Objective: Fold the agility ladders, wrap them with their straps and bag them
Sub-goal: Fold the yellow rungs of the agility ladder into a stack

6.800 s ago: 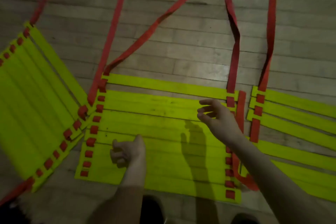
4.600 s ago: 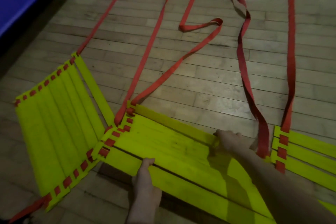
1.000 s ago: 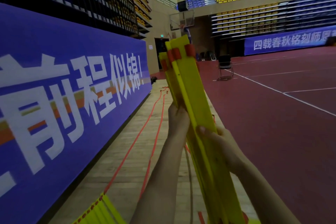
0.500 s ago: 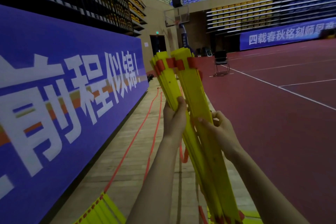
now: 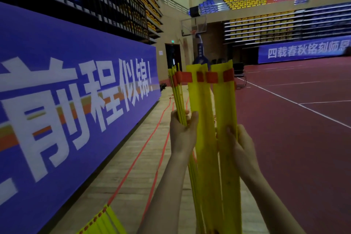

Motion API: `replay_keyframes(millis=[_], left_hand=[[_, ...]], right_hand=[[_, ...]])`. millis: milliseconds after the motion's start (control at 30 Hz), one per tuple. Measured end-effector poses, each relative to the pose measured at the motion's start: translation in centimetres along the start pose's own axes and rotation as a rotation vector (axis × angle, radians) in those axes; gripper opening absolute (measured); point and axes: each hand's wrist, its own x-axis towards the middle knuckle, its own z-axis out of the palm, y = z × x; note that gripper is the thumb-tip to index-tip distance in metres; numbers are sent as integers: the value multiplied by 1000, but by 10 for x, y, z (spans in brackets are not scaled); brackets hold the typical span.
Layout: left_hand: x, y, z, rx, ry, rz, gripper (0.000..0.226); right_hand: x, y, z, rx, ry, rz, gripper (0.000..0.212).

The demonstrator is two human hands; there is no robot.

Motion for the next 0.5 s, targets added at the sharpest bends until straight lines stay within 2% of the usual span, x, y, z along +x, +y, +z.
replay_keyframes(millis=[133, 267, 367, 433, 500], left_hand=[[-4, 2, -10, -49, -77, -74, 4], [-7, 8, -11, -86, -217, -142, 8], [-9, 9, -12, -135, -306, -162, 9], [-8, 8, -16, -159, -309, -176, 8], [-7, 6, -19, -216, -326, -230, 12]], right_hand=[[8, 6, -8, 59, 10, 46, 15], [12, 4, 6, 111, -60, 80, 12], [16, -1, 14, 88, -45, 115, 12], [17, -1, 14, 100, -56, 107, 20], [17, 0, 11, 190, -118, 139, 38]])
